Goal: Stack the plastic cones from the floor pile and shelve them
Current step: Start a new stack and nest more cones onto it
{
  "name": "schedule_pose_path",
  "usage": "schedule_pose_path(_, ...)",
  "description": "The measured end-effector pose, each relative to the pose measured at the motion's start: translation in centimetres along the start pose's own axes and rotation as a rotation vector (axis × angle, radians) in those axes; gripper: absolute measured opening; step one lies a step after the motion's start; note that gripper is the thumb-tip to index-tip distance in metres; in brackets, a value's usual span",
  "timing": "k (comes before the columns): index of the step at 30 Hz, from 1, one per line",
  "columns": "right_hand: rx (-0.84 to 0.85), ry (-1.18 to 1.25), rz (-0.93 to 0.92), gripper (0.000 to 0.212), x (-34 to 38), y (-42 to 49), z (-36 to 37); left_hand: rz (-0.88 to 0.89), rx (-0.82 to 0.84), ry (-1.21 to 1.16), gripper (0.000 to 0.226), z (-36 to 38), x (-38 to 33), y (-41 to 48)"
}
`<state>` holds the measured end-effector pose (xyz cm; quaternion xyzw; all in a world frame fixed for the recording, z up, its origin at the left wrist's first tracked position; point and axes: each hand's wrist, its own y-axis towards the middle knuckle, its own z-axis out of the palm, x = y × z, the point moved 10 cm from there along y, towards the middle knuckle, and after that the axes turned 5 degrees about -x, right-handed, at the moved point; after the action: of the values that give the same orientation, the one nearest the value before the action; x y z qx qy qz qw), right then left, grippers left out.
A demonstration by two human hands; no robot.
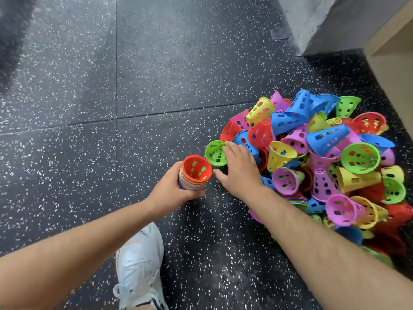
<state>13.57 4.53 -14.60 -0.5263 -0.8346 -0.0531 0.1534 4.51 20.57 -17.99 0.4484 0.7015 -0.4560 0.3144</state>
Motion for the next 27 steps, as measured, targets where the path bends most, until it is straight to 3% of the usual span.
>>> schedule_pose_path(6, -0.247, 0.239, 0.000, 0.055, -0.4, -0.8, -2.8, 0.008, -0.002, 0.019, 0.074, 0.2, 0.2, 0.6)
schedule_pose_path(10, -0.350, 0.365, 0.062, 0.065, -1.4, -2.1, -4.8, 0.017, 0.014, 0.029, 0.072, 0.3, -0.1, 0.9)
schedule_pose_path(13, -0.315, 0.476, 0.104, 0.073, -1.6, -2.9, -5.3, 0.022, 0.032, 0.029, 0.074, 0.4, 0.0, 0.9)
schedule_pose_path(17, -0.271, 0.536, 0.035, 0.069, 0.3, -3.6, -5.8, 0.033, 0.046, 0.036, 0.078, 0.6, -0.3, 0.7)
schedule_pose_path(27, 0.057, 0.414, -0.016, 0.075, 4.0, -3.4, -1.7, 0.072, 0.069, 0.011, 0.072, 0.6, -2.2, -0.2)
